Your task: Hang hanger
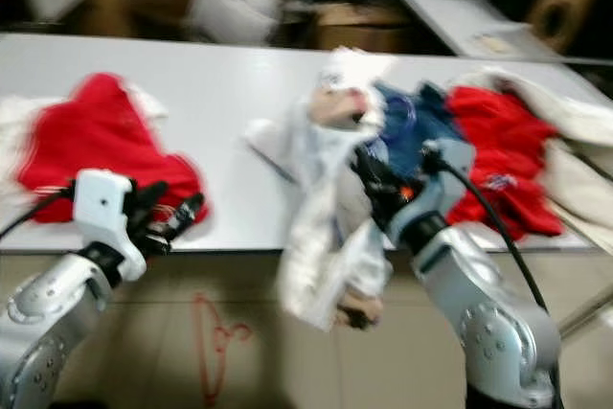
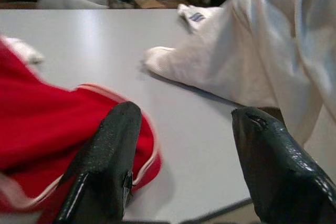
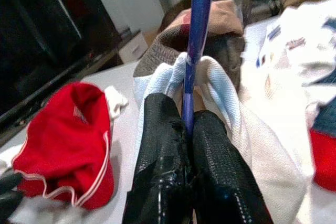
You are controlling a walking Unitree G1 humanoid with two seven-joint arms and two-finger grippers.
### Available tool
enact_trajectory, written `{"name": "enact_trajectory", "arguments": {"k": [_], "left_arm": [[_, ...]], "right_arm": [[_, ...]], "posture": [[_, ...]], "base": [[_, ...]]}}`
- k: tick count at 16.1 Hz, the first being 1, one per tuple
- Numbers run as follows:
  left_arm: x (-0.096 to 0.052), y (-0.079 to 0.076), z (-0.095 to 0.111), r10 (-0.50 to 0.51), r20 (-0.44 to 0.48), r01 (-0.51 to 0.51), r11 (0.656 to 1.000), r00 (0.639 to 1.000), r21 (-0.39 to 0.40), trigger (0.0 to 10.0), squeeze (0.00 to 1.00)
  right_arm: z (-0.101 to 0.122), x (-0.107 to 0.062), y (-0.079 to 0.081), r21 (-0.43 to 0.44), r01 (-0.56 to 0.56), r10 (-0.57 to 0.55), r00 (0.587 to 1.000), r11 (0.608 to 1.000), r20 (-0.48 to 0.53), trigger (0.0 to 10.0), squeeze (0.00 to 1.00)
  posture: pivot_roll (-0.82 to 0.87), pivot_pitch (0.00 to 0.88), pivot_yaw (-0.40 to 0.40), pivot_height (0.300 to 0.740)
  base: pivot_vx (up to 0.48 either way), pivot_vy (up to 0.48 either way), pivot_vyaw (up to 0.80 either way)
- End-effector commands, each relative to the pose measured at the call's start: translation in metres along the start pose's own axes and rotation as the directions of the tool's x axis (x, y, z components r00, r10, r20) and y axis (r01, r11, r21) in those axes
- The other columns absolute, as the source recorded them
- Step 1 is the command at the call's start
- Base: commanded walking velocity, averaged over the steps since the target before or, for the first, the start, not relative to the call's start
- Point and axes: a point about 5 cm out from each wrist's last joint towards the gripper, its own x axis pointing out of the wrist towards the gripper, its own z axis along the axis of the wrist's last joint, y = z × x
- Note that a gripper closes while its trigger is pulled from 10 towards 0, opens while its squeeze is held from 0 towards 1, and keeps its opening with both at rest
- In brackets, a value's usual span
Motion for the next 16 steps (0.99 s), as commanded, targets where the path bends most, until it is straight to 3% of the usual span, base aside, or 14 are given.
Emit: {"name": "enact_trajectory", "arguments": {"k": [1,8,12,16], "left_arm": [[-0.001,0.001,0.001,0.003,-0.004,-0.003,1.0,1.0,0.026,10.0,0.0],[0.003,-0.004,0.0,-0.04,-0.011,0.04,0.998,0.999,0.053,10.0,0.0],[0.003,-0.003,0.001,-0.036,-0.008,0.036,0.998,0.999,0.054,10.0,0.0],[0.0,-0.002,-0.002,-0.018,-0.014,0.019,0.999,1.0,0.043,10.0,0.0]], "right_arm": [[0.002,0.002,0.004,-0.007,-0.008,0.008,1.0,1.0,0.014,10.0,0.0],[-0.003,-0.002,-0.003,-0.014,0.051,-0.051,0.999,0.999,0.013,10.0,0.0],[-0.006,-0.003,-0.007,-0.02,0.075,-0.075,0.997,0.997,0.002,10.0,0.0],[-0.012,-0.006,-0.007,-0.129,0.014,-0.025,0.996,0.992,-0.081,10.0,0.0]], "posture": [[-0.04,0.0,-0.063,0.74],[-0.05,0.0,-0.048,0.74],[-0.05,0.0,-0.053,0.74],[-0.04,0.0,-0.061,0.74]], "base": [[0.0,0.0,0.8],[0.0,0.0,0.8],[0.0,0.0,0.23],[0.0,0.0,0.2]]}}
